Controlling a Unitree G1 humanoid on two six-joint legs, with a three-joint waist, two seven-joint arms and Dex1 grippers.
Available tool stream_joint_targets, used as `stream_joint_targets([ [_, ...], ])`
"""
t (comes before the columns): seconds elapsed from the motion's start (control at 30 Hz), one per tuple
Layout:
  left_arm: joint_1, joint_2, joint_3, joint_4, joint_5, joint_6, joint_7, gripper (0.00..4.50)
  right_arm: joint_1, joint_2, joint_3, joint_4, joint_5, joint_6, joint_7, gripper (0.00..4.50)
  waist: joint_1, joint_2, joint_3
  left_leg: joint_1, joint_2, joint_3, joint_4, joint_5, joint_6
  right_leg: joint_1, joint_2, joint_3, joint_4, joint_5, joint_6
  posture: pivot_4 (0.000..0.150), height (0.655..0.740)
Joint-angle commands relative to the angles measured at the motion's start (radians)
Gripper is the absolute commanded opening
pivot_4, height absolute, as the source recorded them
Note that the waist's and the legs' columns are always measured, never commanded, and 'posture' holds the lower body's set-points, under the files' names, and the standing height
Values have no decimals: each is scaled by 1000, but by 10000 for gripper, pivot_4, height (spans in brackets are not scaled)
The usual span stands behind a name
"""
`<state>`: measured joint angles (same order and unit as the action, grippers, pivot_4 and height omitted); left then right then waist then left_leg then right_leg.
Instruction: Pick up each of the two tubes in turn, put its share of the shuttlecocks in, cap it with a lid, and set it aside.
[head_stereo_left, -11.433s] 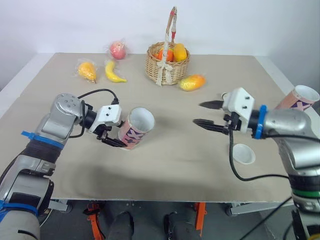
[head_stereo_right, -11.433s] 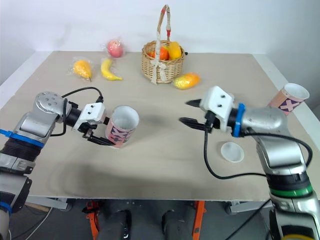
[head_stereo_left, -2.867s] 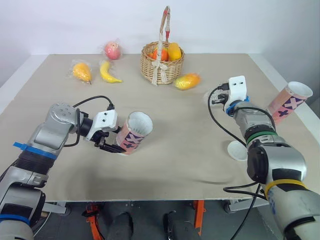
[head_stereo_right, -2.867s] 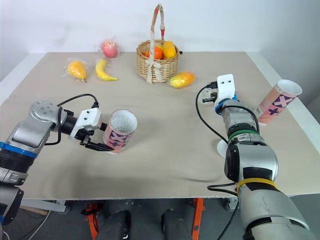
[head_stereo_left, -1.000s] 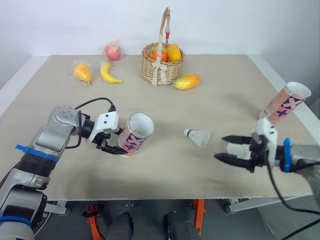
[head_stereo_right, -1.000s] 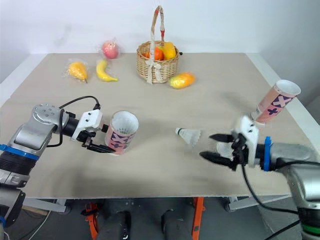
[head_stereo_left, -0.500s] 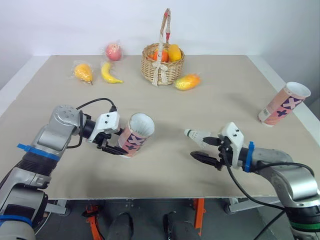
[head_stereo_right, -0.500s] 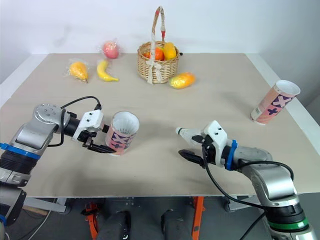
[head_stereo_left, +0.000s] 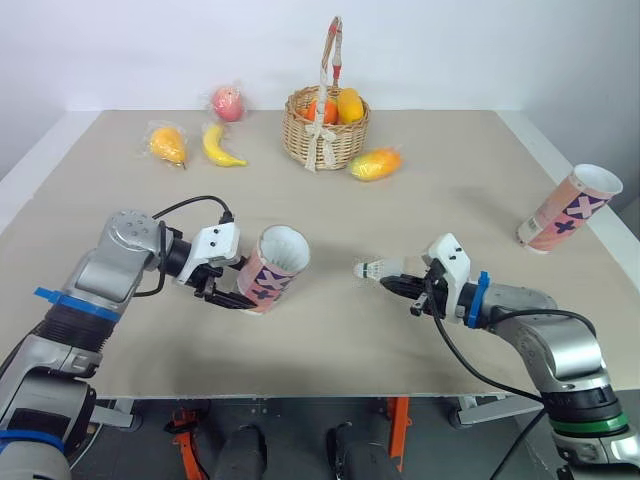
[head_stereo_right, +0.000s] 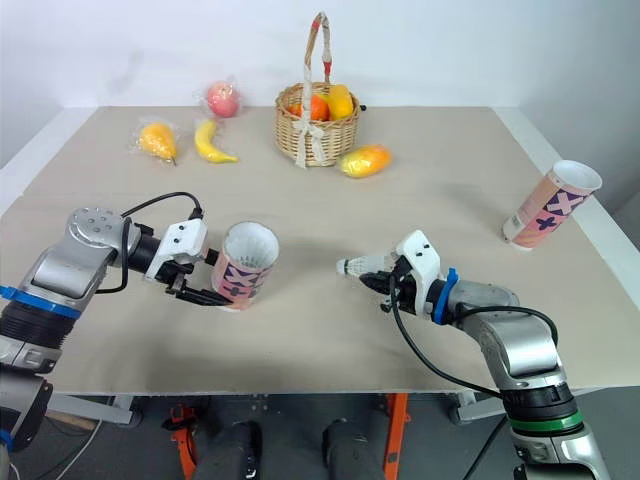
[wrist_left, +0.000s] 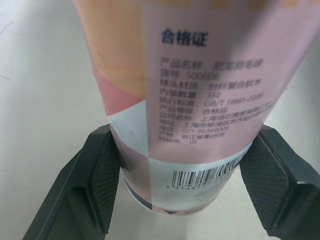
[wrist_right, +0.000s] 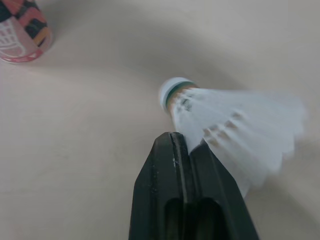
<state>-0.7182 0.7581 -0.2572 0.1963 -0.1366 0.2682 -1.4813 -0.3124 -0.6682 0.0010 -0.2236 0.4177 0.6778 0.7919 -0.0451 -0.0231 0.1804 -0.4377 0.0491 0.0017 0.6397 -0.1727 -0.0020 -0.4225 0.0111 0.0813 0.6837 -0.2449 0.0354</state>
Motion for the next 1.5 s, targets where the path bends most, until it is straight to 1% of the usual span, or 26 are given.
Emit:
stream_joint_targets([
  [0.03, 4, 9, 3, -20, 0, -1, -2, 32631, -21, -53, -41, -119, 9, -51, 39, 766, 0, 0, 0, 0, 0, 0, 0, 0, 0, 0, 0, 0, 0, 0, 0, 1500, 7400],
  [0.1, 5, 7, 1, -14, 2, -7, -2, 32631, -60, -81, -59, -169, 21, -83, 65, 766, 0, 0, 0, 0, 0, 0, 0, 0, 0, 0, 0, 0, 0, 0, 0, 1500, 7400],
  [0.17, 3, 2, -2, -4, 3, -16, -4, 32631, -135, -108, -77, -207, 51, -99, 99, 766, 0, 0, 0, 0, 0, 0, 0, 0, 0, 0, 0, 0, 0, 0, 0, 1500, 7400],
  [0.27, -2, -3, -6, 10, 6, -28, -8, 32631, -225, -147, -67, -239, 70, -125, 158, 766, 0, 0, 0, 0, 0, 0, 0, 0, 0, 0, 0, 0, 0, 0, 0, 1500, 7400],
  [0.37, -13, -10, -10, 30, 10, -45, -13, 32631, -328, -181, 1, -253, 52, -171, 246, 766, 0, 0, 0, 0, 0, 0, 0, 0, 0, 0, 0, -1, 0, 0, -1, 1500, 7400],
  [0.5, -25, -18, -12, 49, 13, -58, -16, 32631, -414, -194, 147, -235, -46, -261, 344, 766, 2, 0, 0, 0, 0, 0, -1, 0, 0, 0, 0, -1, 0, -1, -2, 1500, 7400],
  [0.6, -30, -22, -11, 60, 15, -62, -18, 32631, -494, -145, 233, -166, -123, -328, 366, 766, 1, 0, 0, 0, 0, 1, -1, 0, 0, -1, -1, -1, 0, -1, -1, 1500, 7400],
  [0.83, -27, -27, -6, 62, 13, -57, -18, 32631, -600, -49, 329, -50, -215, -406, 407, 766, 4, 0, 0, 0, 0, 0, 0, 0, 0, 0, -1, -1, 0, -1, -1, 1500, 7400],
  [0.93, -24, -30, -5, 61, 14, -55, -14, 32631, -647, -9, 342, -3, -216, -392, 427, 10055, 4, 0, 0, 0, 0, 0, 0, 0, 0, -1, -1, -1, 0, -1, -2, 1500, 7400],
  [0.97, -23, -30, -5, 60, 14, -55, -13, 32631, -656, -4, 341, 5, -209, -388, 440, 14985, 5, 0, 0, 0, 0, 0, 0, 0, 0, -1, -1, -1, 0, -1, -2, 1500, 7400],
  [1.0, -21, -31, -4, 57, 13, -53, -12, 32631, -660, -3, 337, 5, -199, -384, 456, 18998, 7, 0, 0, 0, 0, 0, 0, 0, 0, -1, -1, -1, 0, -1, -2, 1500, 7400],
  [1.03, -20, -32, -4, 55, 13, -51, -10, 32631, -663, -3, 333, 5, -194, -382, 466, 25028, 8, 0, 0, 0, 0, 0, 0, 0, 0, -1, -1, -2, 0, -1, -2, 1500, 7400],
  [1.1, -19, -34, -4, 51, 11, -48, -9, 32631, -665, -9, 319, -1, -175, -365, 482, 31842, 9, 0, 0, 0, 0, 0, 0, 0, 0, 0, -1, -2, 0, -1, -2, 1500, 7400],
  [1.13, -18, -34, -4, 49, 11, -47, -8, 32631, -664, -14, 309, -7, -160, -355, 495, 36871, 10, 0, 0, 0, 0, 0, 0, 0, 0, 0, -1, -2, 0, -1, -2, 1500, 7400],
  [1.23, -17, -36, -4, 43, 9, -43, -7, 32631, -668, -24, 258, 6, -112, -310, 497, 36871, 11, 0, 0, 0, 0, 0, 0, 0, 0, 0, -1, -2, 0, -1, -2, 1500, 7400],
  [1.3, -18, -37, -5, 40, 9, -40, -7, 32631, -674, -16, 213, 36, -75, -258, 472, 36871, 12, 0, 0, 0, 0, 0, 0, 0, 0, 0, -1, -2, 0, -1, -2, 1500, 7400],
  [1.37, -21, -36, -9, 39, 11, -41, -10, 32631, -685, -6, 196, 59, -73, -196, 432, 36871, 12, 0, 0, 0, 1, 0, 0, 0, 0, 0, -1, -2, 0, 0, -2, 1500, 7400],
  [1.4, -21, -35, -11, 39, 13, -43, -12, 32631, -688, -2, 194, 62, -74, -165, 414, 34692, 12, 0, 0, 0, 1, 0, 0, 0, 0, 0, -1, -2, 0, 0, -2, 1500, 7400],
  [1.5, -35, -36, -16, 45, 18, -49, -19, 32631, -668, -12, 202, 14, -39, -107, 435, 23897, 12, 0, 0, 0, 1, 0, 0, 0, 0, 0, -1, -2, 0, 0, -3, 1500, 7400],
])
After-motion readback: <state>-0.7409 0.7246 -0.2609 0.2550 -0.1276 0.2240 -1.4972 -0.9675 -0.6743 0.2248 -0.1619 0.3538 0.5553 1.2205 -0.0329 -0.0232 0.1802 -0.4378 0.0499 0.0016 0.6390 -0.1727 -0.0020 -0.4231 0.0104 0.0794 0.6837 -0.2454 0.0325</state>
